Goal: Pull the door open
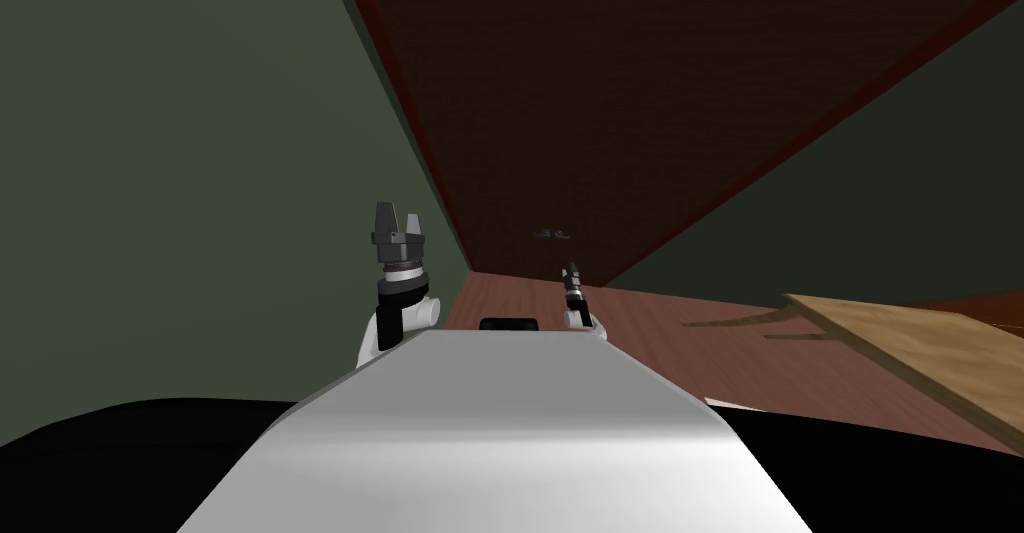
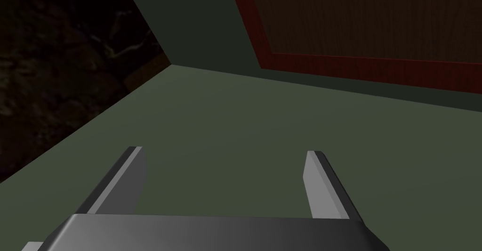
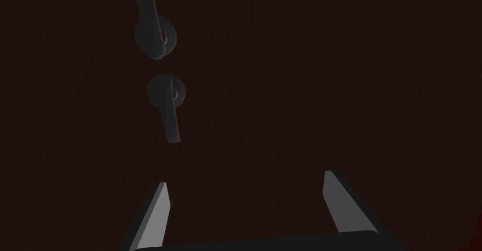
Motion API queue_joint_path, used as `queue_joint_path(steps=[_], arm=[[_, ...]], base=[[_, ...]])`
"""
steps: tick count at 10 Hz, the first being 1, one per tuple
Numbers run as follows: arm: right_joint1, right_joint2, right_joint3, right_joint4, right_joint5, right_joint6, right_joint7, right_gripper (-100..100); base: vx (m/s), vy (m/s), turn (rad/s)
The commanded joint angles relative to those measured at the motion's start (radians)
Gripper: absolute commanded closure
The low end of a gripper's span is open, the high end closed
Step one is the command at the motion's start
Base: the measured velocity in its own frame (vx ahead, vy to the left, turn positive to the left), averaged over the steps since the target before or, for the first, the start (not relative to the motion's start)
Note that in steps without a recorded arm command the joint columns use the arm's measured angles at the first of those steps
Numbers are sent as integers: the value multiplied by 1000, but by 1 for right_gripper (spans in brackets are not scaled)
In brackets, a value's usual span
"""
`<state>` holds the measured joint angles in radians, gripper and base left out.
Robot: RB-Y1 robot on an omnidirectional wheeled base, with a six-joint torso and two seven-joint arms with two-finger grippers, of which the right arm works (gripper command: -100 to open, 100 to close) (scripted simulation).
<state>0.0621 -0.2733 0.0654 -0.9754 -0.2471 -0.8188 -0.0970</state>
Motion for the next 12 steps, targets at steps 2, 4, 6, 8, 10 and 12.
queue_joint_path(steps=[2,4,6,8,10,12], arm=[[-19,-13,1,65,-8,-15,-14,-100],[-34,-22,1,112,-13,-25,-23,-100],[-50,-30,2,160,-18,-35,-32,-100],[-64,-38,2,202,-23,-44,-41,-100],[-84,-49,2,263,-30,-57,-53,-100],[-90,-53,3,282,-32,-61,-56,-100]], base=[[91,-22,31],[95,-25,32],[99,-29,30],[107,-24,28],[104,-25,35],[85,-26,19]])
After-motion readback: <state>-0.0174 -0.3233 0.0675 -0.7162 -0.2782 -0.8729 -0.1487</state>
